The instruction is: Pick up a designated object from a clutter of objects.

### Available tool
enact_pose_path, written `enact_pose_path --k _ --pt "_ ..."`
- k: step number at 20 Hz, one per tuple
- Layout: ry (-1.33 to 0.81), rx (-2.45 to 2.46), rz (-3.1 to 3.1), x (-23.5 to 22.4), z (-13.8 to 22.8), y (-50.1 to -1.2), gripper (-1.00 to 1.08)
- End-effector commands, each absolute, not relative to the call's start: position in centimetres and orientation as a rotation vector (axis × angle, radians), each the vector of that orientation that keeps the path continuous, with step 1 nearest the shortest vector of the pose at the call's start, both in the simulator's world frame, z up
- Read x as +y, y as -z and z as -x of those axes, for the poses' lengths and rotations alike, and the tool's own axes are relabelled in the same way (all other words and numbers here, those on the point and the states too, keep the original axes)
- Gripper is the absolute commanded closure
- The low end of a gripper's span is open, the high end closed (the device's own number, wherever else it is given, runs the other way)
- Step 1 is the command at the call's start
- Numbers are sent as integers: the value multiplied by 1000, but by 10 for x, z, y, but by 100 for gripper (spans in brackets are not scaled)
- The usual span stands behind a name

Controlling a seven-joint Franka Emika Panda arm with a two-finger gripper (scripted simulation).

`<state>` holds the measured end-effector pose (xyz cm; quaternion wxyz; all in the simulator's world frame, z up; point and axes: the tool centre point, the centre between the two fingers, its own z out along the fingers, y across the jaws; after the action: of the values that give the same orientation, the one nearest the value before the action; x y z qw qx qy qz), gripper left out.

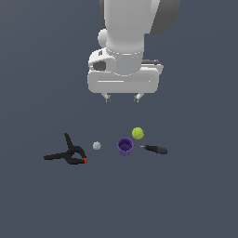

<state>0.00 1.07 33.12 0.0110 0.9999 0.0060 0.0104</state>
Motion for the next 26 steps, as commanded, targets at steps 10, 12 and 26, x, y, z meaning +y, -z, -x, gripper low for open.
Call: enact_pose_path --k 10,12,26 --pt "33 35 -3096 0 6 -314 -92" --pt "33 31 -3096 0 7 -314 -92" --pt "34 288 -3075 15 -7 -284 -92"
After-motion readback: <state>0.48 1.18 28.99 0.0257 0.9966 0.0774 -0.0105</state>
